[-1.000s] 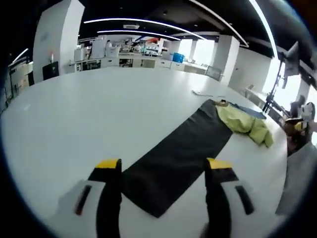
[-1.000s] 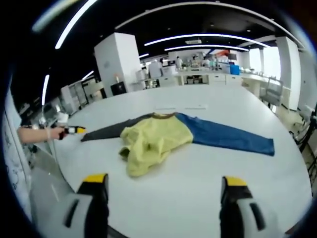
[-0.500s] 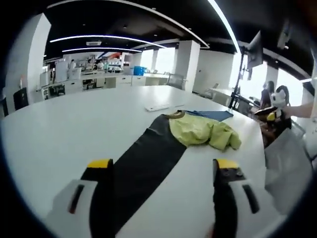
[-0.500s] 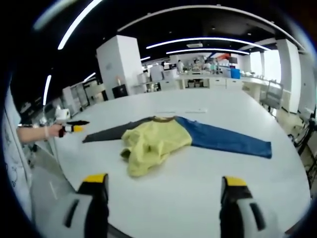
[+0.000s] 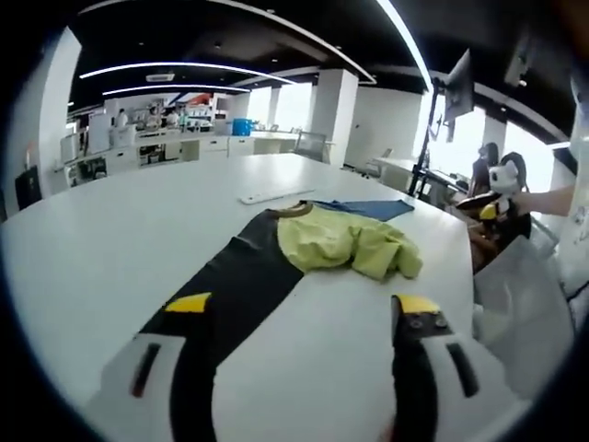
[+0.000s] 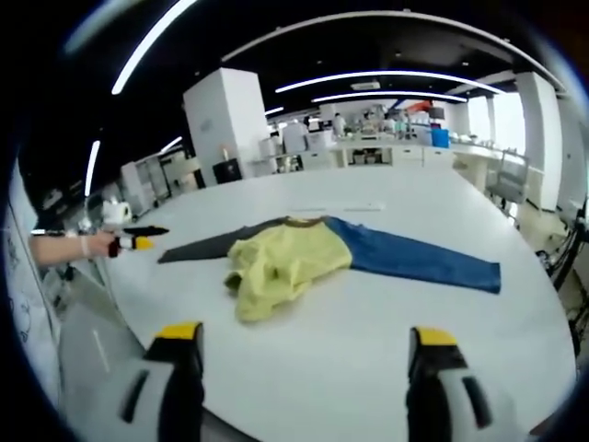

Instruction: Fold the garment on the visible template until the final outline fits inside the template.

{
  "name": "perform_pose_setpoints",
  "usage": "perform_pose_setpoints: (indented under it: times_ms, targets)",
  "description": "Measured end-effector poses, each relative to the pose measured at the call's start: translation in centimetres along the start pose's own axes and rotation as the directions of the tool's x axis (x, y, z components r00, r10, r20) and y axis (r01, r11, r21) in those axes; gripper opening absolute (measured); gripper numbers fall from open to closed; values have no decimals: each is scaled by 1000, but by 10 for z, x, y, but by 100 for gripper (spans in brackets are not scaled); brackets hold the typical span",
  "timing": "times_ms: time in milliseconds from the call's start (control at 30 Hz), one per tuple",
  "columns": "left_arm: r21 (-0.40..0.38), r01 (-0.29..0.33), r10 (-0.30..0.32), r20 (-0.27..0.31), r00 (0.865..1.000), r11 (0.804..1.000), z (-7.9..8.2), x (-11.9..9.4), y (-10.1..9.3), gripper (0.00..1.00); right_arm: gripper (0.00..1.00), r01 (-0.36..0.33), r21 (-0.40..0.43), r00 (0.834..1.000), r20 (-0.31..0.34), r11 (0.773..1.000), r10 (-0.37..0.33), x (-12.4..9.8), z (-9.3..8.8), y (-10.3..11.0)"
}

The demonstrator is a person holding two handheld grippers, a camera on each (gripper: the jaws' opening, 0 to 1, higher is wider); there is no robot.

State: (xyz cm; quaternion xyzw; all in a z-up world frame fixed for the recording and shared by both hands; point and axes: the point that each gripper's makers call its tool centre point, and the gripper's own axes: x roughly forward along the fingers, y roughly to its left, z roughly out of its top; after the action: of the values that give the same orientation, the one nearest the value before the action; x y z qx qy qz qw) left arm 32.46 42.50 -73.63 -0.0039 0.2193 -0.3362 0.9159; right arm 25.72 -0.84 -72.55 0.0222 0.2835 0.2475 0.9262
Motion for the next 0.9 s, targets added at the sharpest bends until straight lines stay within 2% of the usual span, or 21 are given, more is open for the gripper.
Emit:
perform_pose_setpoints:
  times_ms: [267,533,700,900]
  targets:
    - [3,30,-30,-10,1000,1000,-2,12,-32,72,91,-34,-22,999,-10,999,33,-1,-7,-5]
    - [13,38,-38,-5,999,999,7,29,-60,70,90,-58,-51,998,-26,997,56,-4,-10,-12]
    - [18,39,-39,0,999,999,9,38,-73,70,90,-79,-50,997,-24,996,78,-5,-13,-17]
    - [9,18,-18,-16,1000,1000,1,49,-81,70,88,-117,-62,993,-41,991,114,-2,-16,-25]
